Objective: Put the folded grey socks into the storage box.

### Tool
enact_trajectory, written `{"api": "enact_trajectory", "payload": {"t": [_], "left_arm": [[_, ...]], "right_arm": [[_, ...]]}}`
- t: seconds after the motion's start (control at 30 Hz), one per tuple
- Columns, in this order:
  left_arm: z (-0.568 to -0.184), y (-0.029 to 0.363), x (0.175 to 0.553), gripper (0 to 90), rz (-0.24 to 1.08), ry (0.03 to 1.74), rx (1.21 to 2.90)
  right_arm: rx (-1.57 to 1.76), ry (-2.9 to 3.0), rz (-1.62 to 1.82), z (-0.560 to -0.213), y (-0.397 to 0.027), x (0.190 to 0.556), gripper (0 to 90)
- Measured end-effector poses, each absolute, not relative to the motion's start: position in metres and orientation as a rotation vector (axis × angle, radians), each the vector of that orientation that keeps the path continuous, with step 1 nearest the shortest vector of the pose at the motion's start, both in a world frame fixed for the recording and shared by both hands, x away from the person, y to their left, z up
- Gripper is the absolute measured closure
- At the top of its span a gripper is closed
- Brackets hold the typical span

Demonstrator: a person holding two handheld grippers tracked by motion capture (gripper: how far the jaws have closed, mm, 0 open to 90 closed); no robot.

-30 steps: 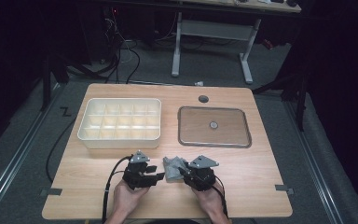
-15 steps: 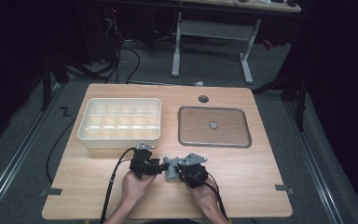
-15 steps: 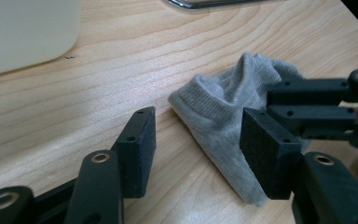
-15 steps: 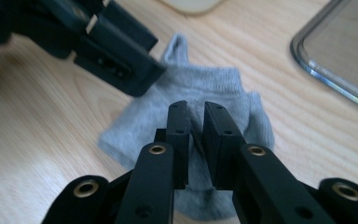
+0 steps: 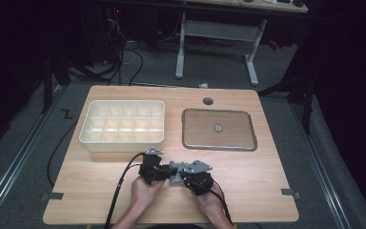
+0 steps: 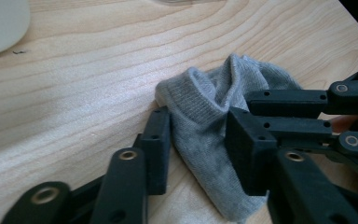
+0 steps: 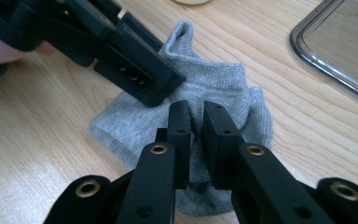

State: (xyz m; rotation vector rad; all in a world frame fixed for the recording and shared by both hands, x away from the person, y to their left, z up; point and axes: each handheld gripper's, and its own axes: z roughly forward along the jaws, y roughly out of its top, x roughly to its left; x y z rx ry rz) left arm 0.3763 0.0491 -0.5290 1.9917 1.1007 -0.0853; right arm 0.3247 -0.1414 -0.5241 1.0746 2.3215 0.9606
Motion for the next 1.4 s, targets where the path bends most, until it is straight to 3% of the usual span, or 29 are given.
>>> {"api": "enact_trajectory", "payload": {"t": [0.2, 0.27, 0.37, 0.5, 0.77, 1.4], "left_arm": [[-0.532, 0.052, 0.372, 70.1, -0.092, 1.107, 1.952], [-0.531, 0.052, 0.371, 78.6, -0.084, 1.100, 1.950], [-0.529, 0.050, 0.370, 81.5, -0.064, 1.091, 1.960], [-0.526, 0.052, 0.369, 82.0, -0.048, 1.074, 1.979], [-0.520, 0.059, 0.367, 82.2, -0.033, 1.063, 2.000], [-0.504, 0.079, 0.369, 82.1, -0.016, 1.054, 2.017]], "right_arm": [[1.081, 2.313, 0.981, -0.525, -0.143, 0.324, 81.9], [1.087, 2.315, 0.987, -0.525, -0.143, 0.325, 81.8], [1.097, 2.326, 0.979, -0.524, -0.143, 0.326, 81.1], [1.128, 2.354, 0.999, -0.517, -0.144, 0.327, 78.6], [1.142, 2.321, 1.077, -0.500, -0.139, 0.338, 82.6], [1.122, 2.439, 0.966, -0.516, -0.114, 0.359, 85.1]]}}
